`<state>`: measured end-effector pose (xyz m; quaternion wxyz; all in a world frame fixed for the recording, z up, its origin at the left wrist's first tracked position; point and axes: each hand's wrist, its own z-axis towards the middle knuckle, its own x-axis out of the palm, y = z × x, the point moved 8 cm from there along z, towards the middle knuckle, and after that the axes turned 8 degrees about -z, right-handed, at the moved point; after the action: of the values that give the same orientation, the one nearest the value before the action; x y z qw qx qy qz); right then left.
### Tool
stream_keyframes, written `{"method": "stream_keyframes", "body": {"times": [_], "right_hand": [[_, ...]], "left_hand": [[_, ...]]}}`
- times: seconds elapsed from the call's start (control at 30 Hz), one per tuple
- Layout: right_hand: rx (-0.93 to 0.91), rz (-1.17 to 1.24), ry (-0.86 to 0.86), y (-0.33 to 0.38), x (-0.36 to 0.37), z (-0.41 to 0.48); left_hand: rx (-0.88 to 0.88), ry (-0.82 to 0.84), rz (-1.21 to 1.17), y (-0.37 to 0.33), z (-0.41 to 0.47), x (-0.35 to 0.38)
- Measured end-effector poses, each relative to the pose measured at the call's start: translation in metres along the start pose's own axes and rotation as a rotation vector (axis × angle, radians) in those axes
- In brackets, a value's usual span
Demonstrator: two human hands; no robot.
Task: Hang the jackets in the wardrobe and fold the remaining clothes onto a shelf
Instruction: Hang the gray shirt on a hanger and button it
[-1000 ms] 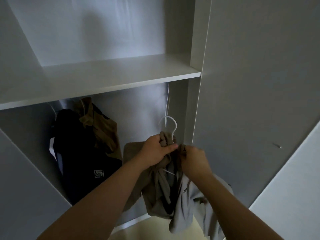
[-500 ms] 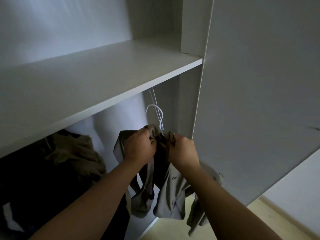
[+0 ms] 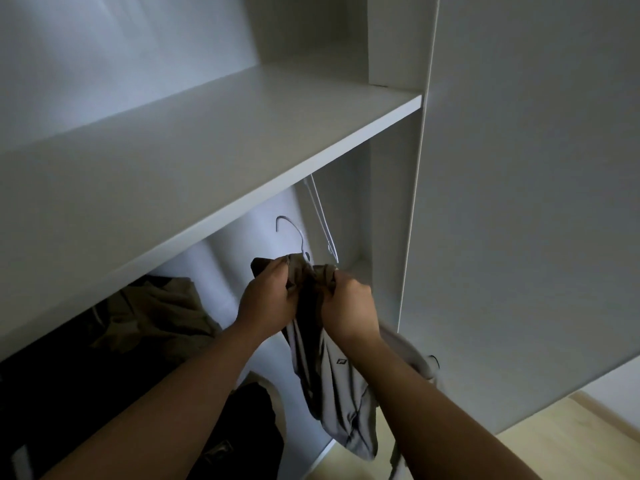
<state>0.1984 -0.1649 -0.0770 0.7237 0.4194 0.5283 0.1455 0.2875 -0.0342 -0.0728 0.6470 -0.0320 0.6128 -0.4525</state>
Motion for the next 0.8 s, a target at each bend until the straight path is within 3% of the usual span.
{"method": "stream_keyframes", "body": {"times": [0.07,0.27,0.53,0.73,0.8], "right_hand": [[-0.003,-0.015,-0.002,0.000,0.008,0.005],[-0.014,0.044,-0.035,0.005,0.040,0.024],[-0.166,0.018,-0.288,0.010,0.090,0.077],[-0.283,0.164,-0.519,0.003,0.105,0.115],[-0.341,0.153,-0.596,0.001,0.110,0.123]], "left_hand": [[-0.013,0.050,-0.076,0.011,0.003,0.005],[-0.083,-0.031,-0.235,0.056,0.019,0.012],[-0.141,-0.461,-0.255,0.128,0.082,0.005],[-0.064,-0.816,-0.374,0.151,0.110,0.007],[0.036,-0.929,-0.427,0.151,0.116,0.004]]}}
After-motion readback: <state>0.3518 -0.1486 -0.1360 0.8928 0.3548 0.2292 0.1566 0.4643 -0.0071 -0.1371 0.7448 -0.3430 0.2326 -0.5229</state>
